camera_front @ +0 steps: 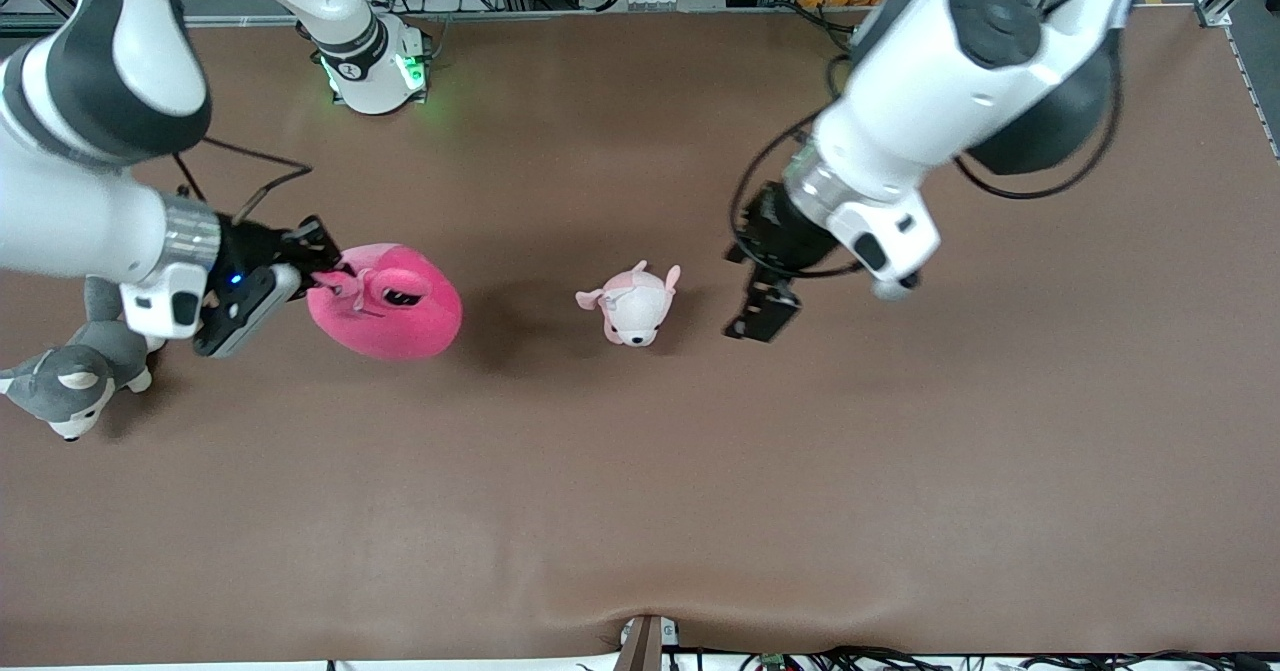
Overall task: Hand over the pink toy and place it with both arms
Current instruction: 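Open the left gripper while the right gripper carries the pink toy away, then lower the pink toy beside the grey cat and open the right gripper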
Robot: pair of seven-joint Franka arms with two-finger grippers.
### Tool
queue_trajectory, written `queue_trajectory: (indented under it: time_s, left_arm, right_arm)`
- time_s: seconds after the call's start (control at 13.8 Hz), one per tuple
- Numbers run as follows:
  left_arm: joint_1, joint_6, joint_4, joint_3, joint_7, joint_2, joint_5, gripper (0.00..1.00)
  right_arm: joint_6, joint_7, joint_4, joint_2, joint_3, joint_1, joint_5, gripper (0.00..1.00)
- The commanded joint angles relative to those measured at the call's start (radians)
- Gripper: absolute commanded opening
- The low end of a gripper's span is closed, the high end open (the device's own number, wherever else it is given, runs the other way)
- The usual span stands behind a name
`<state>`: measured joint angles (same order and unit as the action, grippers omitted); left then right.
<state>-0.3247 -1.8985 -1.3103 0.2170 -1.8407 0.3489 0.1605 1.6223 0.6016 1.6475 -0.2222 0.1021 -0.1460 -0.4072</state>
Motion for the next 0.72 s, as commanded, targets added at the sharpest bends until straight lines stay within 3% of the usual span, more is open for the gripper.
queue_trajectory:
  time_s: [0.0,0.29,0.65]
  left_arm:
    - [0.08,0.128,-0.007,0.004,0.231,-0.03,-0.024,1.0]
    - [0.179,0.28,-0.01,0.005,0.577,-0.076,-0.082,1.0]
    - [0.242,0.421,-0.015,0.005,0.898,-0.105,-0.191,1.0]
  right_arm:
    - [-0.004,0.162,0.012,-0.06,-0.016,0.13,0.004,0.0]
    - [0.004,0.438,0.008,-0.153,-0.016,0.27,0.005,0.0]
    - [0.045,0.789,-0.035,-0.267,-0.016,0.313,0.054,0.0]
